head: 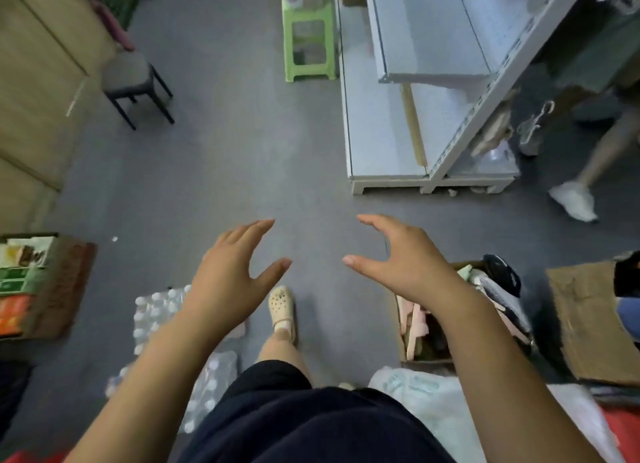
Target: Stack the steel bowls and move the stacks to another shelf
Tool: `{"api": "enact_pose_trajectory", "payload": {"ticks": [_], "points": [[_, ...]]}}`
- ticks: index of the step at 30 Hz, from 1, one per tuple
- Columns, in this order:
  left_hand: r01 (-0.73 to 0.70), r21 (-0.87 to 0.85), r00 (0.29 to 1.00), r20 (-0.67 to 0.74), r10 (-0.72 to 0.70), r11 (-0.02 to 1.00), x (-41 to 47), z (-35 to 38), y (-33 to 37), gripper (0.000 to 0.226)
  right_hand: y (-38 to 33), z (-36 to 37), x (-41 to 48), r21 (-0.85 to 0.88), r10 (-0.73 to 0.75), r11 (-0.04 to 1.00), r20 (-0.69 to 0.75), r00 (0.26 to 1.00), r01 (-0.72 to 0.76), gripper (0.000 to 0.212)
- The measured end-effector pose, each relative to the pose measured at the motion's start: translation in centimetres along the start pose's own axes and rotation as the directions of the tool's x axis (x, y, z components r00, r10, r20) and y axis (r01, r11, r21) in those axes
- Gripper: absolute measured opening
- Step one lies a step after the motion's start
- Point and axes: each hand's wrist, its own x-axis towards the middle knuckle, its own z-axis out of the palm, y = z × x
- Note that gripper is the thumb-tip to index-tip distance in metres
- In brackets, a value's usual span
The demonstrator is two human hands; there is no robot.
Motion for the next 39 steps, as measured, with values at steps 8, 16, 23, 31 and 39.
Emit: {"api": "enact_pose_trajectory", "payload": {"ticks": [8, 16, 23, 31, 39], "points": [[-0.005, 0.017, 0.995, -0.101, 0.007, 1.0, 13.6, -7.9, -6.4, 0.069, -7.8, -1.4, 15.6, 0.003, -0.068, 0.998, -0.069, 0.995, 0.069, 0.071], [-0.087, 0.1, 0.99, -0.1, 0.097, 0.991, 28.1, -15.3, -9.0, 0.068, -13.6, -3.6, 28.4, 0.077, -0.073, 0.993, -0.155, 0.985, 0.086, 0.068], [-0.101, 0.079, 0.992, -0.07, 0.107, 0.992, 40.1, -16.1, -7.9, 0.069, -12.9, -8.0, 38.7, 0.049, -0.049, 0.997, -0.167, 0.985, 0.058, 0.072], [-0.06, 0.079, 0.987, -0.142, 0.071, 0.995, 53.7, -17.3, -4.3, 0.068, -12.3, -16.7, 52.2, 0.025, -0.111, 0.993, -0.141, 0.984, 0.116, 0.077], [-0.082, 0.027, 0.989, -0.118, 0.084, 0.996, 64.7, -16.5, -1.1, 0.07, -11.1, -23.3, 60.7, 0.002, -0.089, 0.996, -0.137, 0.987, 0.09, 0.078]]}}
